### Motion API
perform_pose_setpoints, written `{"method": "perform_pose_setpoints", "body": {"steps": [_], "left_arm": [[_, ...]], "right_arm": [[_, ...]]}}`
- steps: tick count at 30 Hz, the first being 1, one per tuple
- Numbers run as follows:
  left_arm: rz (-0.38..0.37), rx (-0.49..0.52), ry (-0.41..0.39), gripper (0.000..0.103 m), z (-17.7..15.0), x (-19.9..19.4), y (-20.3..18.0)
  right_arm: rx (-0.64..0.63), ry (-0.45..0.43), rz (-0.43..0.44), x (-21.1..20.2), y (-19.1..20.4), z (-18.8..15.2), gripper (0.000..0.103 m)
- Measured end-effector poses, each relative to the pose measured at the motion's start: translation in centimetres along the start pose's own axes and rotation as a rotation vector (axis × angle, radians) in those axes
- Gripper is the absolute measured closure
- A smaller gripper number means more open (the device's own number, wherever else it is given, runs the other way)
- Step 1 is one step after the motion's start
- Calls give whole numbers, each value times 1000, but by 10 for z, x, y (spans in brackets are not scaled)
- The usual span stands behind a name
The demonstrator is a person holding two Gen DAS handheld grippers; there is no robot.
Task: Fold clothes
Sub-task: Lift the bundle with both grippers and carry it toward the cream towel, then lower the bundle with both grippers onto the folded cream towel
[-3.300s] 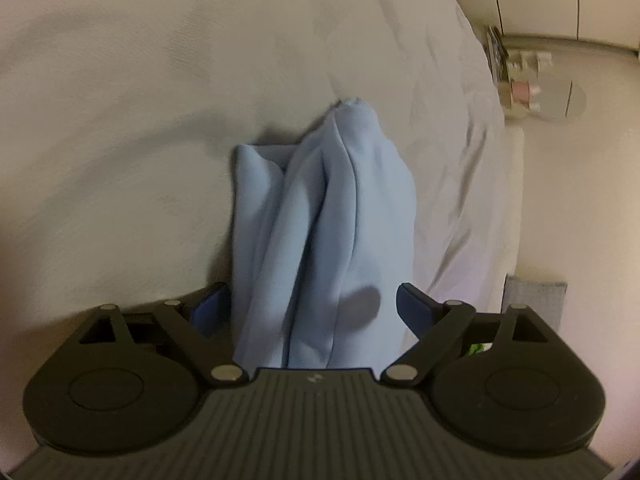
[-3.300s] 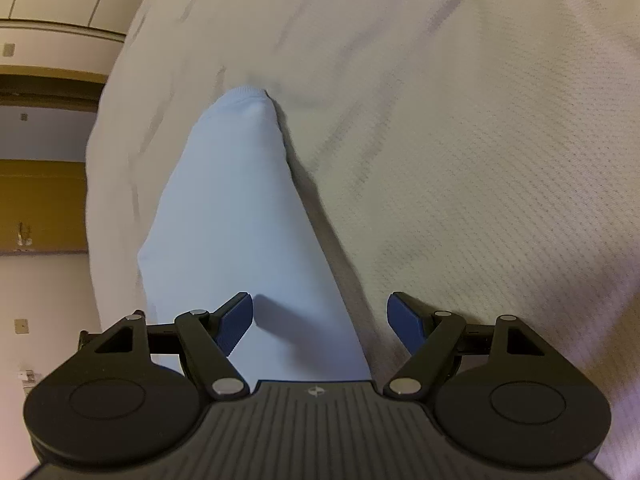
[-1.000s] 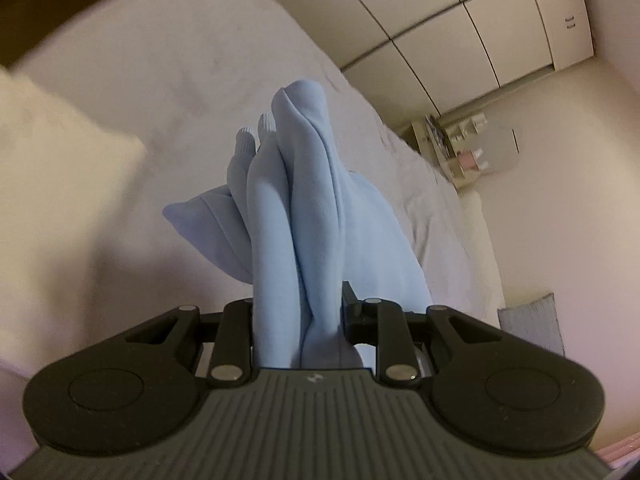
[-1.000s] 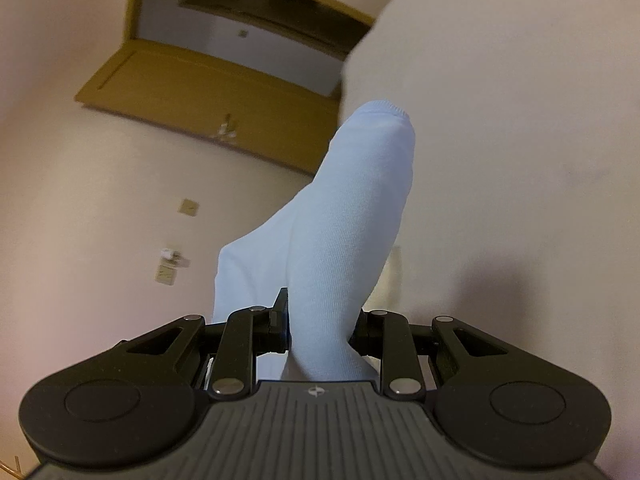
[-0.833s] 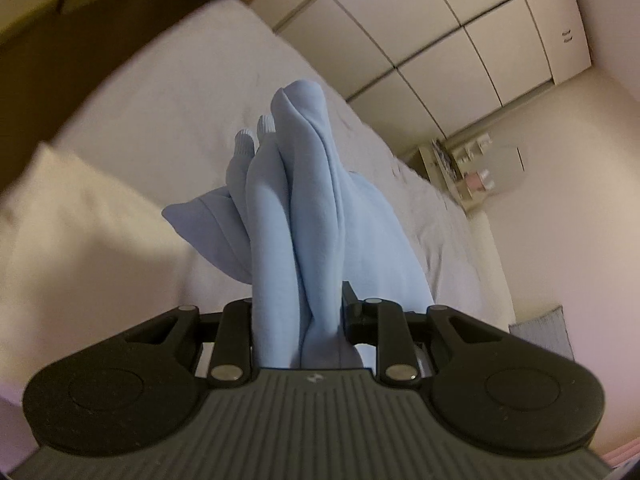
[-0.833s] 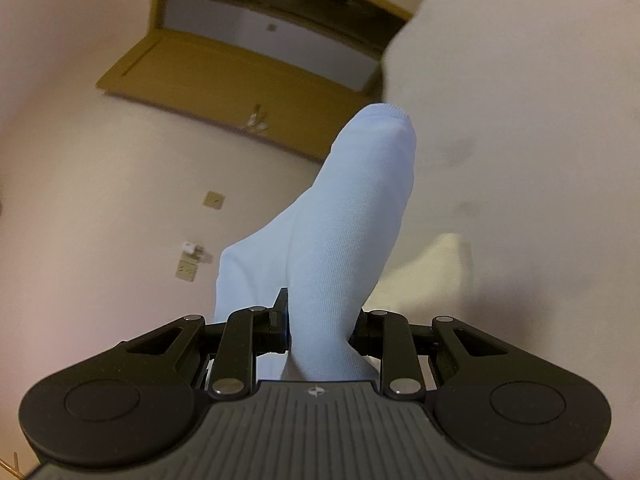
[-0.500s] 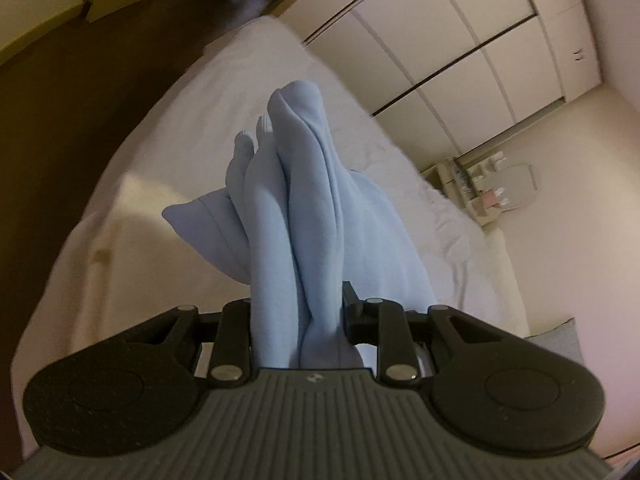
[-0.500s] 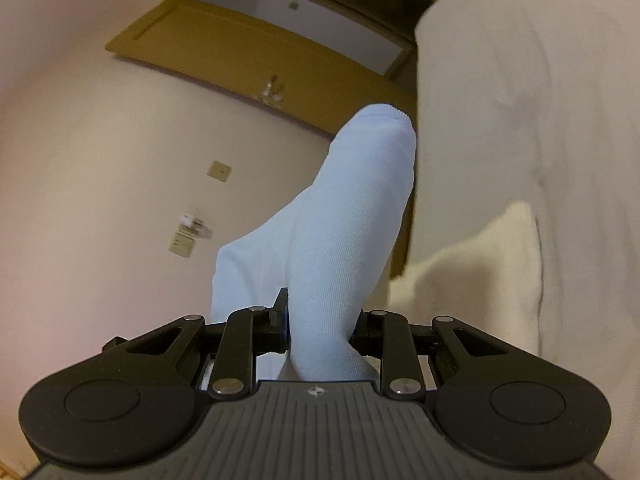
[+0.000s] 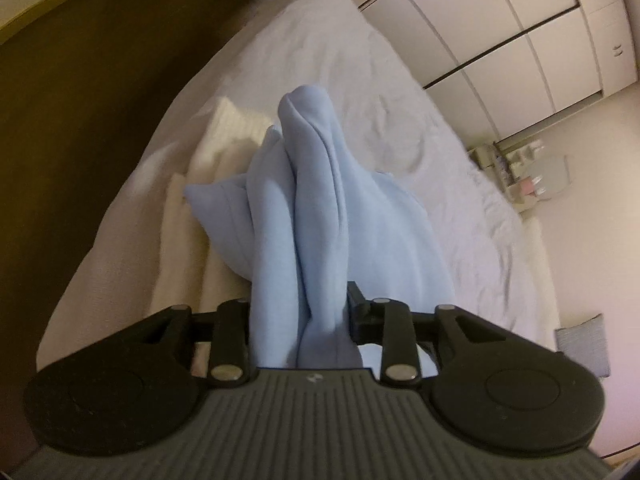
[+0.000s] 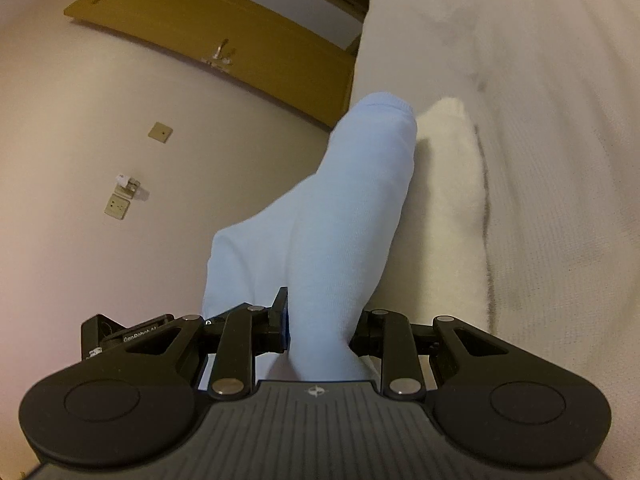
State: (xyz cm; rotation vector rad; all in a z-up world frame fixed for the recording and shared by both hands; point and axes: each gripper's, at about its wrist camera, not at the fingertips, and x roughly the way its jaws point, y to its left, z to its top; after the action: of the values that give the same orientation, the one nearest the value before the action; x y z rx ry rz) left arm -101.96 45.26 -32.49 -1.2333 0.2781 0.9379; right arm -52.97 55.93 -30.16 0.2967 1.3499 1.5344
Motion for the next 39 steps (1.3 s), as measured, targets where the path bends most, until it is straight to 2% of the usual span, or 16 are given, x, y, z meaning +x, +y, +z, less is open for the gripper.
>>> {"method": "perform_pose_setpoints", "body": {"steps": [3, 4, 9, 12, 14, 16, 17, 20, 21, 24, 27, 29, 31, 35, 37, 39], "left_arm": [[17, 14, 3, 68, 1, 4, -2], [19, 13, -2, 68, 2, 2, -1], [46, -5, -17, 67, 2, -9, -2], [107, -46, -100, 67, -9, -42, -1], [170, -47, -167, 71, -19, -69, -11], [204, 19, -201, 80, -32, -89, -36], [218, 74, -204, 84, -39, -93, -50], [242, 182, -186, 93, -59, -83, -74], [253, 207, -179, 93, -66, -75, -77], [341, 232, -169, 98, -81, -50, -61], [295, 168, -198, 100, -85, -44, -31], [273, 170, -207, 100, -85, -44, -25], [302, 224, -201, 100, -86, -43, -29], [333, 222, -145, 100, -71, -58, -56], [361, 302, -146, 96, -60, -67, -77], [331, 326, -158, 96, -43, -72, -90]], "right_arm": [[-5, 21, -50, -2, 1, -3, 61], [-20, 19, -71, -4, 5, -2, 54], [-106, 9, -135, -35, 18, -13, 53], [-120, -5, -182, -56, 16, -24, 53], [-142, -19, -215, -69, 17, -29, 53], [-220, -48, -252, -75, 31, -28, 57], [-269, -64, -258, -77, 38, -28, 64], [-435, -90, -272, -75, 58, -33, 80], [-496, -91, -276, -72, 64, -36, 82], [-641, -51, -312, -48, 71, -51, 89], [-753, 16, -358, -22, 62, -68, 90], [-807, 46, -376, -8, 54, -76, 91], [-819, 72, -376, -4, 55, -74, 91], [-791, 121, -362, -8, 67, -59, 90], [-725, 105, -325, -19, 74, -41, 88], [-666, 56, -303, -26, 77, -19, 88]]}}
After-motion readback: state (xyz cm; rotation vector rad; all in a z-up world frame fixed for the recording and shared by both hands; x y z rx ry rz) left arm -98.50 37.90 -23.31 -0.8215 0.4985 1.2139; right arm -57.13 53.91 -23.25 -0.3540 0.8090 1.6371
